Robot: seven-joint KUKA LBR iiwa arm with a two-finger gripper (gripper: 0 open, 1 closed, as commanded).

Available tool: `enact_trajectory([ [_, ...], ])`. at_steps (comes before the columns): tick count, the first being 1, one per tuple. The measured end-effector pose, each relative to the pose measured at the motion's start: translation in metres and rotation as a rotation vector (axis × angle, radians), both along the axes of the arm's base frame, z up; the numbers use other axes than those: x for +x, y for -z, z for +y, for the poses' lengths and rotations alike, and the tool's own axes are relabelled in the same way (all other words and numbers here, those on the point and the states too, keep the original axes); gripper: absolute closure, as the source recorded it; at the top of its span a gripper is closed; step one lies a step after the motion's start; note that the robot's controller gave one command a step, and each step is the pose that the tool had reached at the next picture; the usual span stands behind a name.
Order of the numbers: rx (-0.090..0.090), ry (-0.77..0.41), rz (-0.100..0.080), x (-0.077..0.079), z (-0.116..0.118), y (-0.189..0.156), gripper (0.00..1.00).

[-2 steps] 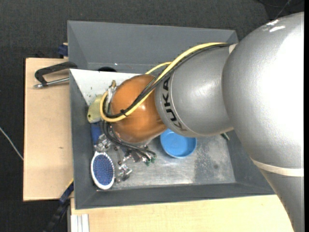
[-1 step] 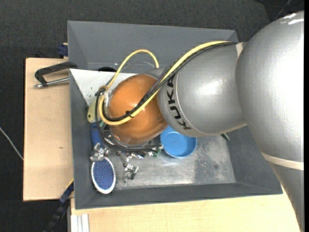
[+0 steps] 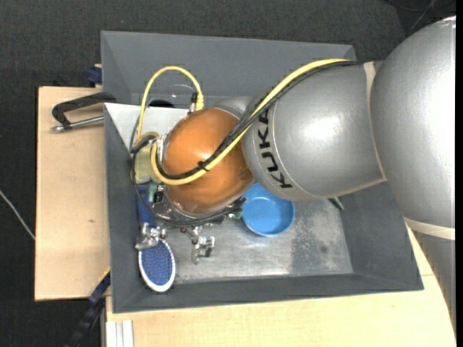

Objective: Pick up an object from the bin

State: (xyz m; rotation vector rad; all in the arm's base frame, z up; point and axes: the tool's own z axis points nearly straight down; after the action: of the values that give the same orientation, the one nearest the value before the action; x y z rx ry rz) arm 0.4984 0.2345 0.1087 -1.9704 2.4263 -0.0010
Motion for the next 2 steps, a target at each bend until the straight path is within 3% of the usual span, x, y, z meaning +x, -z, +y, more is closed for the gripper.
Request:
enact_trajectory([
  [1,-0.007,-0.410,0.005,-0.0016,0.0018,0.0359,0.00],
  [2,-0.007,-0.407,0.007,-0.0011,0.0037,0.0347,0.00],
])
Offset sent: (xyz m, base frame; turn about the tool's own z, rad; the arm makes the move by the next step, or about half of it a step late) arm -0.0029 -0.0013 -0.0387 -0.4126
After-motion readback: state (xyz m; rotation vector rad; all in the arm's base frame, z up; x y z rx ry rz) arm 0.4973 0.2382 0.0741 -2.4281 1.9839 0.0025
